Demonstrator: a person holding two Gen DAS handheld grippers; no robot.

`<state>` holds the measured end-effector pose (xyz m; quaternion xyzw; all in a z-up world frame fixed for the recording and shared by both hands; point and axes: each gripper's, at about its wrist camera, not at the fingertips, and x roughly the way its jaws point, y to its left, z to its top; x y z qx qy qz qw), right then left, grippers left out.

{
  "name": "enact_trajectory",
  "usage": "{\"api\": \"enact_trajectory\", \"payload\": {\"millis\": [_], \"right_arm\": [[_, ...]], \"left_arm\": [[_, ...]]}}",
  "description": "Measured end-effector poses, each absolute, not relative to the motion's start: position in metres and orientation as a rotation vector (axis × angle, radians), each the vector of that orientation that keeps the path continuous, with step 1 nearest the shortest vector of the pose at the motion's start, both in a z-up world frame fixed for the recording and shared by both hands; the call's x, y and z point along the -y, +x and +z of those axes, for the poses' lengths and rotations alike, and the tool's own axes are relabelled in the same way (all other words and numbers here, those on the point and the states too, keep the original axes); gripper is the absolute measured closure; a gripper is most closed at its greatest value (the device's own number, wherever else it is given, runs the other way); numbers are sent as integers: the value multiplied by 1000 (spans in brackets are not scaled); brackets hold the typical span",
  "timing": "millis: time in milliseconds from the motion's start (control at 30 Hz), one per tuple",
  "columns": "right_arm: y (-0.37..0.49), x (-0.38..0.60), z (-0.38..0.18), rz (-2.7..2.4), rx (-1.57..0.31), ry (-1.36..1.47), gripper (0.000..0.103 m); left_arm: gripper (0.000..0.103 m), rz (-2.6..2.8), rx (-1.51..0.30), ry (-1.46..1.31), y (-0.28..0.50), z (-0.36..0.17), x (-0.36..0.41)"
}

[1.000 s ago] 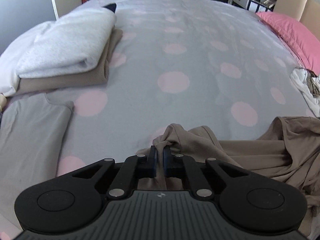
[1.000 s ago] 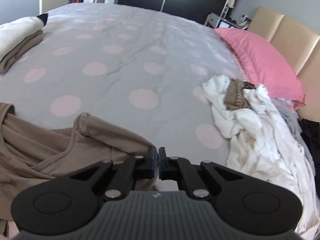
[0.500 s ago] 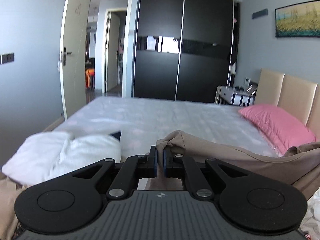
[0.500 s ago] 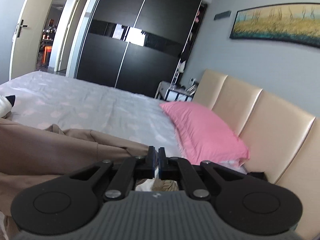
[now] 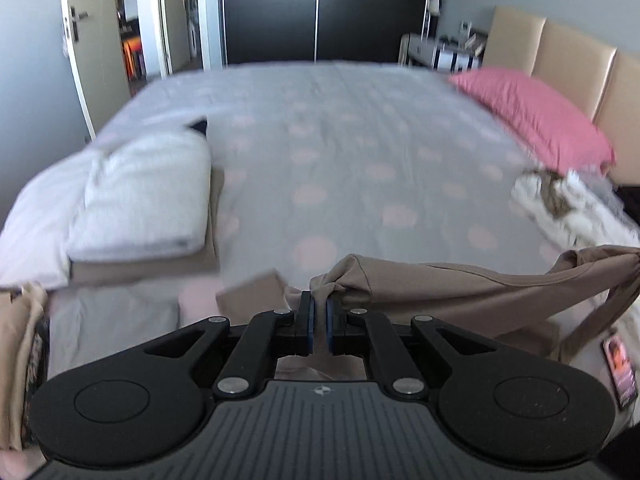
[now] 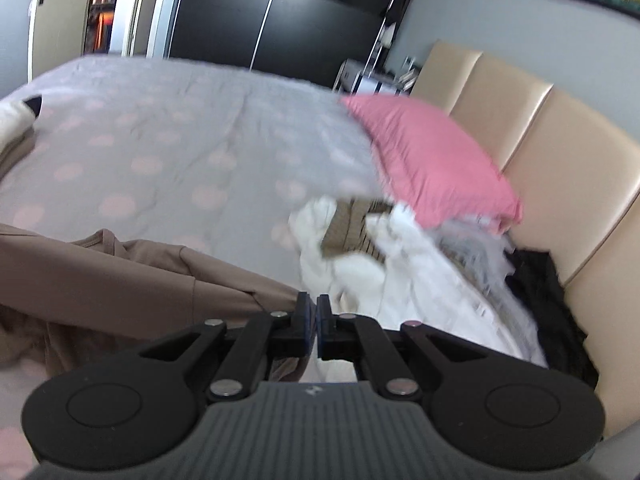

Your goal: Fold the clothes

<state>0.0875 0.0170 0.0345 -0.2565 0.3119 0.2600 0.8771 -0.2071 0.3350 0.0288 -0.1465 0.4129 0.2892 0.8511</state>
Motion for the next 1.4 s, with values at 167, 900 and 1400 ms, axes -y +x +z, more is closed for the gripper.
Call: {"api": "enact_trajectory", "payload": {"millis": [167,900,1400], "right_arm": [[81,-8,-44,566,-906,-602,100],[36,13,-86,740,-1047,-813,88],[31,-36,-52,996,-817,-815,85]], "left_arm": [[99,544,-1108,-340,-210,-46,-328],[59,218,-1366,-145,-264,-92,-262],[59,231,-1261,-71,-212,-94,-285]]}}
